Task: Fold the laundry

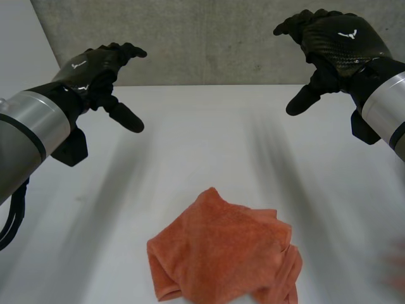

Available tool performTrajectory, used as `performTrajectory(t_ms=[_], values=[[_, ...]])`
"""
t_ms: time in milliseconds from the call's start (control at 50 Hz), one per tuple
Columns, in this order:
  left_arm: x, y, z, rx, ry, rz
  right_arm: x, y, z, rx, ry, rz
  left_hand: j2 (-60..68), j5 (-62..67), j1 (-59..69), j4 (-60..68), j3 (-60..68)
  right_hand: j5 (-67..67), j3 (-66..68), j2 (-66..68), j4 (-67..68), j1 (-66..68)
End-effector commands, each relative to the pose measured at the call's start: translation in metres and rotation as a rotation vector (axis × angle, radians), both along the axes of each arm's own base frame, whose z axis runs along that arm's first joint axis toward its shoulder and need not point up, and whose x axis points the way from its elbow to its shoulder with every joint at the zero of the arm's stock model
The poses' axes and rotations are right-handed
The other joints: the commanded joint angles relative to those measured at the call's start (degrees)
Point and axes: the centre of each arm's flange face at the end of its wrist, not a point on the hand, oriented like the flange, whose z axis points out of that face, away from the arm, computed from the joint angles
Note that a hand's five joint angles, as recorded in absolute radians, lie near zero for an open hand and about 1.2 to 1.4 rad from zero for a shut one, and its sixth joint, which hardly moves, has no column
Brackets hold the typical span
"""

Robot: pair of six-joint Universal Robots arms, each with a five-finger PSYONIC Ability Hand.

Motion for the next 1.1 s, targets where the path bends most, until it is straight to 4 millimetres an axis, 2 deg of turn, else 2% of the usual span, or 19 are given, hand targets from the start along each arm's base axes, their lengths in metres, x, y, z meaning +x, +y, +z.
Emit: performTrajectory(t_ms=[20,80,120,180,340,400,420,540,620,660,680,700,720,840,920,940,960,1040,1100], values=[[-0.012,0.012,-0.008,0.025,-0.011,-0.045,0.003,-0.001,-0.006,0.029,0.015,0.026,-0.7,-1.7,-0.6,-0.8,-1.4,-3.0,-2.3,-2.9,-3.3,-1.8],[-0.021,0.02,-0.014,0.047,-0.019,-0.08,0.001,0.0,-0.014,0.107,0.045,0.022,-0.5,-1.5,-0.4,-0.6,-1.2,-3.0,-2.3,-2.9,-3.3,-1.8],[-0.032,0.037,-0.029,0.092,-0.044,-0.133,-0.001,0.002,-0.018,0.158,0.066,0.02,-0.5,-1.5,-0.4,-0.6,-1.2,-3.0,-2.3,-2.9,-3.3,-1.8],[-0.041,0.052,-0.044,0.135,-0.069,-0.179,-0.005,0.011,-0.04,0.322,0.158,0.024,-0.5,-1.5,-0.4,-0.6,-1.2,-3.0,-2.3,-2.9,-3.3,-1.8],[-0.07,0.109,-0.107,0.289,-0.19,-0.357,-0.013,0.031,-0.09,0.464,0.314,0.046,-0.4,-1.3,-0.3,-0.5,-1.1,-3.0,-2.3,-2.9,-3.3,-1.8],[-0.073,0.114,-0.112,0.296,-0.2,-0.368,-0.015,0.038,-0.112,0.49,0.358,0.064,-0.4,-1.3,-0.3,-0.5,-1.0,-3.0,-2.3,-2.9,-3.3,-1.8],[-0.079,0.127,-0.128,0.31,-0.236,-0.382,-0.016,0.042,-0.122,0.499,0.369,0.077,0.1,-0.8,0.2,0.0,-0.5,-3.0,-2.3,-2.9,-3.3,-1.8],[-0.077,0.132,-0.157,0.334,-0.309,-0.326,-0.012,0.043,-0.162,0.577,0.382,0.113,10.7,9.7,10.8,10.6,10.0,-3.0,-2.3,-2.9,-3.3,-1.8],[-0.074,0.129,-0.169,0.309,-0.36,-0.289,-0.01,0.042,-0.182,0.616,0.384,0.131,29.4,28.4,29.5,29.3,28.7,17.6,18.4,17.8,17.4,18.9],[-0.075,0.124,-0.168,0.259,-0.369,-0.274,-0.009,0.04,-0.188,0.628,0.388,0.132,44.2,43.2,44.3,44.1,43.5,26.9,27.6,27.1,26.7,28.2],[-0.076,0.123,-0.167,0.238,-0.369,-0.269,-0.008,0.039,-0.19,0.631,0.389,0.133,49.2,48.2,49.3,49.1,48.5,34.1,34.8,34.3,33.9,35.4],[-0.077,0.12,-0.165,0.217,-0.366,-0.263,-0.007,0.035,-0.191,0.624,0.387,0.133,54.8,53.8,54.9,54.7,54.1,54.2,54.9,54.3,53.9,55.4],[-0.079,0.115,-0.162,0.175,-0.358,-0.25,-0.006,0.032,-0.19,0.612,0.383,0.13,68.3,67.3,68.4,68.2,67.6,65.6,66.3,65.7,65.3,66.8],[-0.087,0.089,-0.139,0.022,-0.338,-0.21,0.002,0.0,-0.165,0.445,0.319,0.08,68.4,67.4,68.5,68.3,67.7,67.0,67.7,67.1,66.7,68.2],[-0.092,0.062,-0.11,-0.098,-0.324,-0.162,0.005,-0.022,-0.116,0.278,0.203,-0.001,68.4,67.4,68.5,68.3,67.7,67.0,67.7,67.1,66.7,68.2],[-0.092,0.055,-0.102,-0.122,-0.313,-0.143,0.005,-0.028,-0.088,0.186,0.126,-0.033,68.4,67.4,68.5,68.3,67.7,67.0,67.7,67.1,66.7,68.2],[-0.091,0.047,-0.093,-0.144,-0.302,-0.123,0.005,-0.03,-0.074,0.139,0.084,-0.046,68.4,67.4,68.5,68.3,67.7,67.0,67.7,67.1,66.7,68.2],[-0.077,0.019,-0.033,-0.276,-0.194,-0.019,0.001,-0.032,-0.019,-0.065,-0.106,-0.073,68.4,67.4,68.5,68.3,67.7,67.0,67.7,67.1,66.7,68.2],[-0.068,0.017,-0.008,-0.333,-0.138,0.013,-0.002,-0.022,0.009,-0.156,-0.204,-0.058,68.4,67.4,68.5,68.3,67.7,67.0,67.7,67.1,66.7,68.2]])
